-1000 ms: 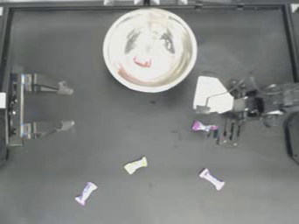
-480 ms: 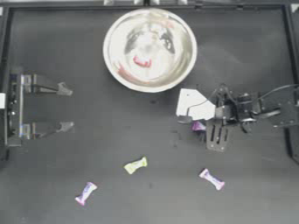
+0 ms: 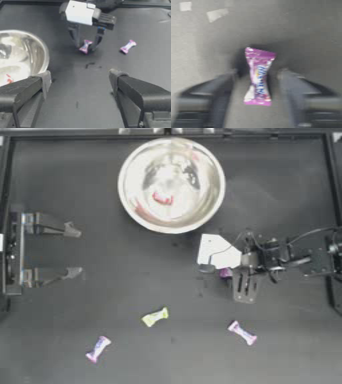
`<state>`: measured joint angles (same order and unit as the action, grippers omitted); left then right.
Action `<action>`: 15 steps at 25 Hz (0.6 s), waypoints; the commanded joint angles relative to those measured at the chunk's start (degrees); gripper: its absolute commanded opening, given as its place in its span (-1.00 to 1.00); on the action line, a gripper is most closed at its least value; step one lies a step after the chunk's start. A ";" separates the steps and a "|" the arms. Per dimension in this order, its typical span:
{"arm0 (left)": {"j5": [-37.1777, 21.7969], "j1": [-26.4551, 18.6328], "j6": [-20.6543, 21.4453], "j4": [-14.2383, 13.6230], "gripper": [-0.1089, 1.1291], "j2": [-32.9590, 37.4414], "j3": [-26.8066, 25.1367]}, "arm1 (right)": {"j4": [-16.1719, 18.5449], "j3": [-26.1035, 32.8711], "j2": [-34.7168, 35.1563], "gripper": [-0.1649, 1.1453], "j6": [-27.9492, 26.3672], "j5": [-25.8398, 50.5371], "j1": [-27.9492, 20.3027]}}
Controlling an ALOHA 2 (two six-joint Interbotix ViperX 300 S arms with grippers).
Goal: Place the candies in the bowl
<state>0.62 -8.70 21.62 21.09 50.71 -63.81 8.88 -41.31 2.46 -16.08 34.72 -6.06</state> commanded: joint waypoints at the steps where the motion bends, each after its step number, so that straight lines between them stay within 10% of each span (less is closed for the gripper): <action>1: -0.09 -0.09 -0.09 0.35 0.79 -0.18 0.70 | -0.09 -0.53 -0.62 -0.01 -0.18 0.09 -0.62; 15: -1.14 -0.09 -0.09 0.88 0.79 -0.44 1.23 | 0.26 -0.44 -10.02 -0.49 0.53 -0.70 -0.53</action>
<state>-0.44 -8.70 21.62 21.88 50.71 -63.81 9.05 -42.45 -3.69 -15.91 34.72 -6.50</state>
